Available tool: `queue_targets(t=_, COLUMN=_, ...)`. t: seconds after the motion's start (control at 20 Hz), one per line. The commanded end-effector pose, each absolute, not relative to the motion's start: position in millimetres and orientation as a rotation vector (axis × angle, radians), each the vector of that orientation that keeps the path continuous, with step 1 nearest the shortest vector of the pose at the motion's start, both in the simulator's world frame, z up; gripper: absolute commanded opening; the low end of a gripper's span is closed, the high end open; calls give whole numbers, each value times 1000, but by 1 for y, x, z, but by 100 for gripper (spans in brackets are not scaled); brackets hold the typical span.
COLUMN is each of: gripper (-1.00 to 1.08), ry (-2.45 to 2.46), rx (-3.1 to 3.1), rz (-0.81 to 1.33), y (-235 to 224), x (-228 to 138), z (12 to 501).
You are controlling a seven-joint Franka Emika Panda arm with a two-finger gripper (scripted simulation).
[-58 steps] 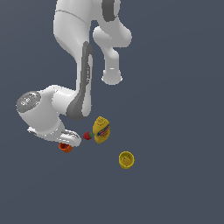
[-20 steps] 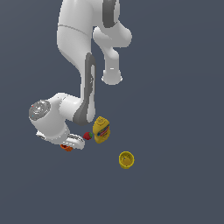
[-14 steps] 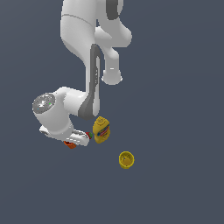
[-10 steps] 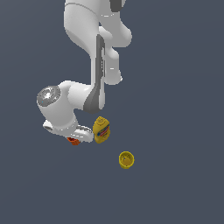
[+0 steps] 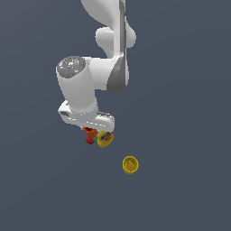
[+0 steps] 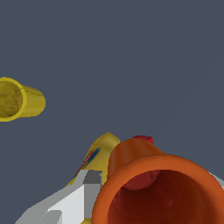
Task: Pick up a designated object from a clutter of objects.
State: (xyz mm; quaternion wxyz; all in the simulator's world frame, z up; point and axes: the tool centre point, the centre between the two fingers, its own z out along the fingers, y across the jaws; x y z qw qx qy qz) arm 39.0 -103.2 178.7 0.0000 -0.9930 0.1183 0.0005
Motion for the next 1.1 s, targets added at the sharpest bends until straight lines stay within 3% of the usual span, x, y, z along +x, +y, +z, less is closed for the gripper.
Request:
queue_targets(t=0.0, gripper=-100, ry=371, rx=-3121, rz=0, y=-82, x=33, z=202)
queue_targets(t=0.6, gripper=-100, ry=372, rx=-3123, rz=-1, y=15, x=8, z=307)
queue_targets(t=1.05, gripper=-100, ry=371, rx=-3121, rz=0, y=60, x=0, z=355)
